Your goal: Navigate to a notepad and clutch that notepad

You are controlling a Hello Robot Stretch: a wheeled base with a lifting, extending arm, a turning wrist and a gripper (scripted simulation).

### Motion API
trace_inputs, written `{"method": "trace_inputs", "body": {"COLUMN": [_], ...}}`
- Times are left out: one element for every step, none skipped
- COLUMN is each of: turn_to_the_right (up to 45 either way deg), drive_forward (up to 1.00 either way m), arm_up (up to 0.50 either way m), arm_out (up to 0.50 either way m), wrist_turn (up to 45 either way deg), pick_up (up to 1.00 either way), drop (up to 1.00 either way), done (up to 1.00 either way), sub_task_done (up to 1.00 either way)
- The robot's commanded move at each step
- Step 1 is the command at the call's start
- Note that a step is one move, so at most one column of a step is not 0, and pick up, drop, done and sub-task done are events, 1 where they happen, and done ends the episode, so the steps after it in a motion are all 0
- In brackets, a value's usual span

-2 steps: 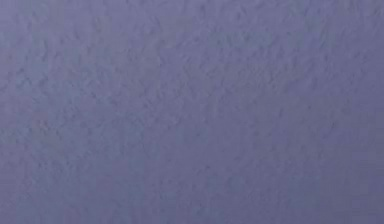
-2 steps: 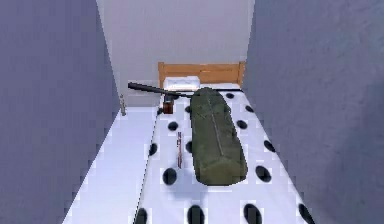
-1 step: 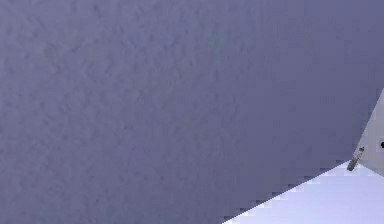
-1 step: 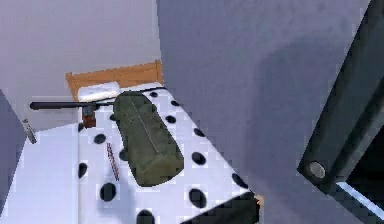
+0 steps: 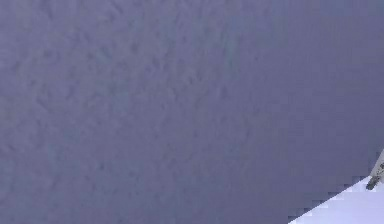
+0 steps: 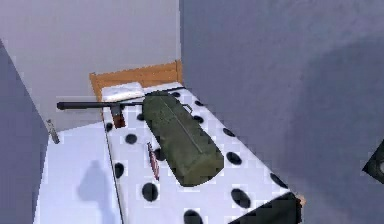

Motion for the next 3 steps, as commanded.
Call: {"method": "trace_inputs", "body": {"turn_to_the_right": [9.0,0.0,45.0], "drive_forward": [0.00,0.35,0.00], "arm_up": [0.00,0.00,0.00], "arm_out": [0.00,0.00,0.00], "wrist_turn": [0.0,0.0,0.0], "pick_up": [0.00,0.00,0.00], "drop": [0.00,0.00,0.00], "done": [0.00,0.00,0.00], "sub_task_done": [0.00,0.00,0.00]}}
